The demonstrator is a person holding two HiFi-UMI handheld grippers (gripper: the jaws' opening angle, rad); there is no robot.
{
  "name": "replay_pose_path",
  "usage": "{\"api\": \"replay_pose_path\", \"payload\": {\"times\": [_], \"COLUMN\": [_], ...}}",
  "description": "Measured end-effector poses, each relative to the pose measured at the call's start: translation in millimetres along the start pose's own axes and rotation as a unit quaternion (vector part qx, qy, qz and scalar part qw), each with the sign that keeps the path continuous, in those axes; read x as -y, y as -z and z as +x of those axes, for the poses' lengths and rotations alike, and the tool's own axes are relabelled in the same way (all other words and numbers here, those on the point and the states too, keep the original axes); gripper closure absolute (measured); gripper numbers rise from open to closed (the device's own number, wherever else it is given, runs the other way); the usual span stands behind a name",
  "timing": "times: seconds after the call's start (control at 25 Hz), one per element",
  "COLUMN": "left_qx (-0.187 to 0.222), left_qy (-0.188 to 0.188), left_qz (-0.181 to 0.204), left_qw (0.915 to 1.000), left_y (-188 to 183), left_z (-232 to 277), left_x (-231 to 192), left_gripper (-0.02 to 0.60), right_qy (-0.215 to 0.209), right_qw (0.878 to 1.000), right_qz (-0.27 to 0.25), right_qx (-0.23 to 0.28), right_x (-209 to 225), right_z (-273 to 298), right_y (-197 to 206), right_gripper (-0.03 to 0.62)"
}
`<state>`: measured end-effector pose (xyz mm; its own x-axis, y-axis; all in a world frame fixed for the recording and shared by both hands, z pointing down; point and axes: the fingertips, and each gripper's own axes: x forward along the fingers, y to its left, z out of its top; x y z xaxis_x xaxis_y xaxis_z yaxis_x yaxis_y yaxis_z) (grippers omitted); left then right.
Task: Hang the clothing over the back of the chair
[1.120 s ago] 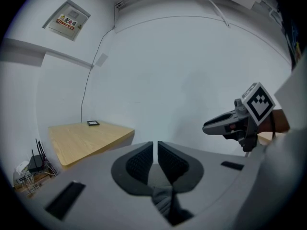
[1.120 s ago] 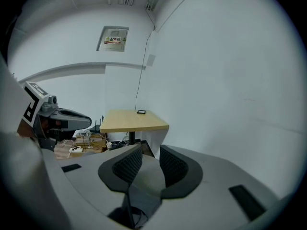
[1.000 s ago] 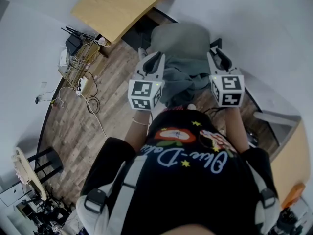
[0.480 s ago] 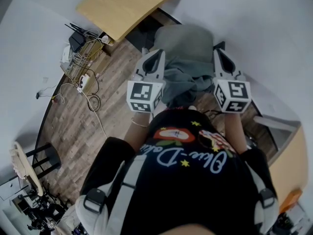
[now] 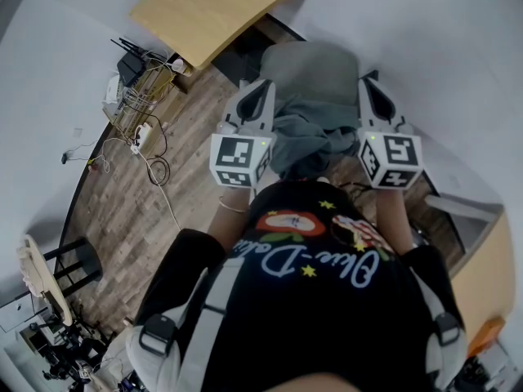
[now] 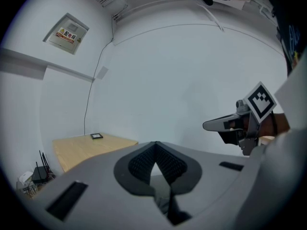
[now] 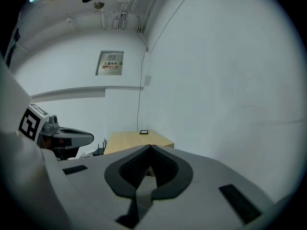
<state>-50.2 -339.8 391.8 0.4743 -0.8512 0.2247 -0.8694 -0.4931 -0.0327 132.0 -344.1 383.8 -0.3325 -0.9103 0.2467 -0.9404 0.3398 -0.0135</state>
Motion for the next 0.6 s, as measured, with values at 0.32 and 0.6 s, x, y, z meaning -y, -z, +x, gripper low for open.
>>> {"api": "replay_pose_path", "payload": {"times": [0.32,0.6], "left_qx": [0.002,0.001], "left_qy": [-0.003,-0.002], "left_qz": [-0.007,-0.003], "left_qw": [1.0,1.0], "left_y": [-1,-1], "left_z": [-1,0], "left_x": [1,0], "left_gripper": [0.581,0.581], "right_qy": [-0.006,-0.011], "right_qw": [1.0,1.0], "right_qz": [0.008,-0.003], "right_qx": [0.003,0.006], "right_x": [-4,-7], "right_z": [-1,-1], "right_y": [-7,-13], "right_gripper": [0.594,0.594]}}
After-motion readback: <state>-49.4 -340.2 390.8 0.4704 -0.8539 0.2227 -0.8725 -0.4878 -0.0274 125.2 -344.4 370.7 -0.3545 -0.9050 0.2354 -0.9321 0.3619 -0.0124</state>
